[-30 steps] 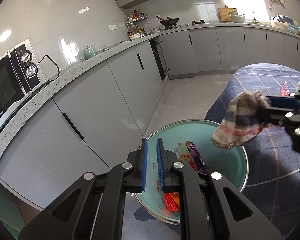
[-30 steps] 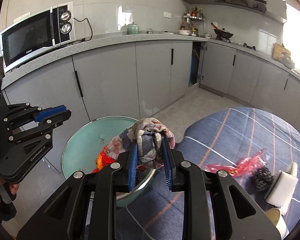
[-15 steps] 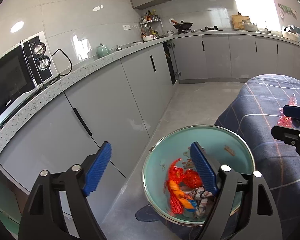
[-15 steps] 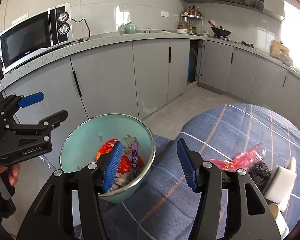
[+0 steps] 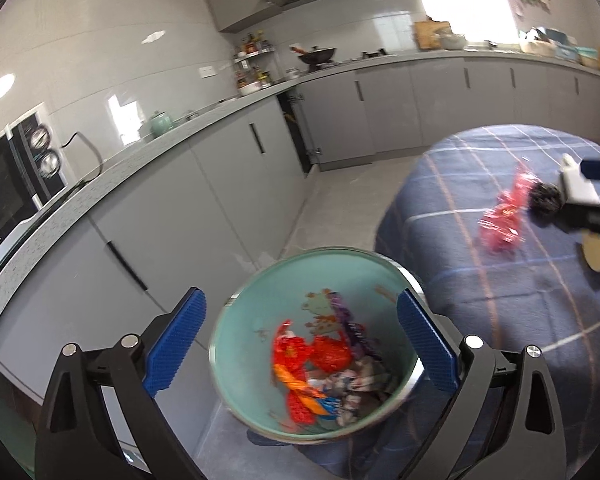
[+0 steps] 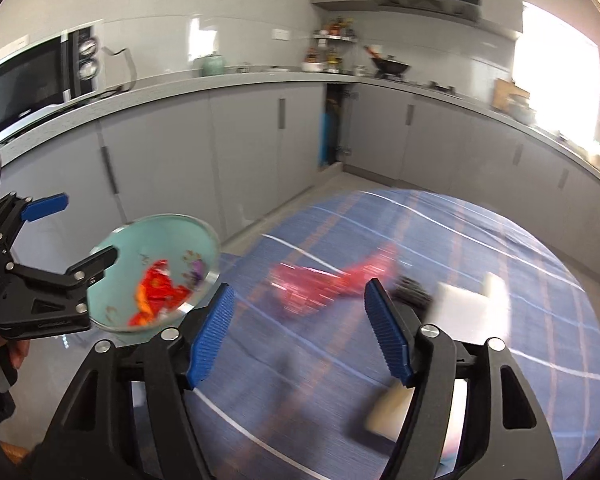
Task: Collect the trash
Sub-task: 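Move both tools back toward the white paper cup on the table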
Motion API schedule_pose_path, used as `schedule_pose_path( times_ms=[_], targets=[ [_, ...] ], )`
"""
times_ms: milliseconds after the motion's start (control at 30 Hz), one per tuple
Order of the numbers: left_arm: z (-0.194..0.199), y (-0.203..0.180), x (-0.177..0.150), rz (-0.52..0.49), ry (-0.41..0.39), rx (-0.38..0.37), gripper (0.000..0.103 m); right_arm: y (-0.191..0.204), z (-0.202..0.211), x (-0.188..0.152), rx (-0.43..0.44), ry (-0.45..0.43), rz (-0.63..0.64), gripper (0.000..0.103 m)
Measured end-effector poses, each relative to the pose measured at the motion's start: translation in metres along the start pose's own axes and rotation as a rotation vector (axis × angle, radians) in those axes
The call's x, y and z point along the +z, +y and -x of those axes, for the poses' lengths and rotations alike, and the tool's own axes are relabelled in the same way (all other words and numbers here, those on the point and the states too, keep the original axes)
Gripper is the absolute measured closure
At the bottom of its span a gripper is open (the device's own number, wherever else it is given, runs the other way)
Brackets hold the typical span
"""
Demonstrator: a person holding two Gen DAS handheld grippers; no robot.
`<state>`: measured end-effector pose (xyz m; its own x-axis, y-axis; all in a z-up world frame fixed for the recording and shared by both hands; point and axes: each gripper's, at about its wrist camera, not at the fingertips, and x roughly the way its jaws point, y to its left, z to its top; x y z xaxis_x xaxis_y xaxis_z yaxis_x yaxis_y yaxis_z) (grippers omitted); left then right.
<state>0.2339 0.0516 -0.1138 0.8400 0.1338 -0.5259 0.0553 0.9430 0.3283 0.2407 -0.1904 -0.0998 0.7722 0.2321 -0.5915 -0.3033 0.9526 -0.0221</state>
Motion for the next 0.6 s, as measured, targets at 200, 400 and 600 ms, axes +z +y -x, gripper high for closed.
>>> schedule_pose_path(
  times_ms=[200, 400, 600],
  targets=[
    [0.011, -0.047, -0.001, -0.08, -0.021, -0.057, 0.007, -0.068, 0.024, -0.035, -0.109, 0.031, -0.121, 0.019],
    [0.015, -0.075, -0.001, -0.114, -0.035, -0.071, 0.007, -0.099, 0.029, -0.057, -0.146, 0.06, -0.224, 0.011],
    [0.015, -0.084, 0.004, -0.1, -0.038, -0.07, 0.005, -0.099, 0.018, -0.059, -0.068, 0.096, -0.329, 0.006]
  ],
)
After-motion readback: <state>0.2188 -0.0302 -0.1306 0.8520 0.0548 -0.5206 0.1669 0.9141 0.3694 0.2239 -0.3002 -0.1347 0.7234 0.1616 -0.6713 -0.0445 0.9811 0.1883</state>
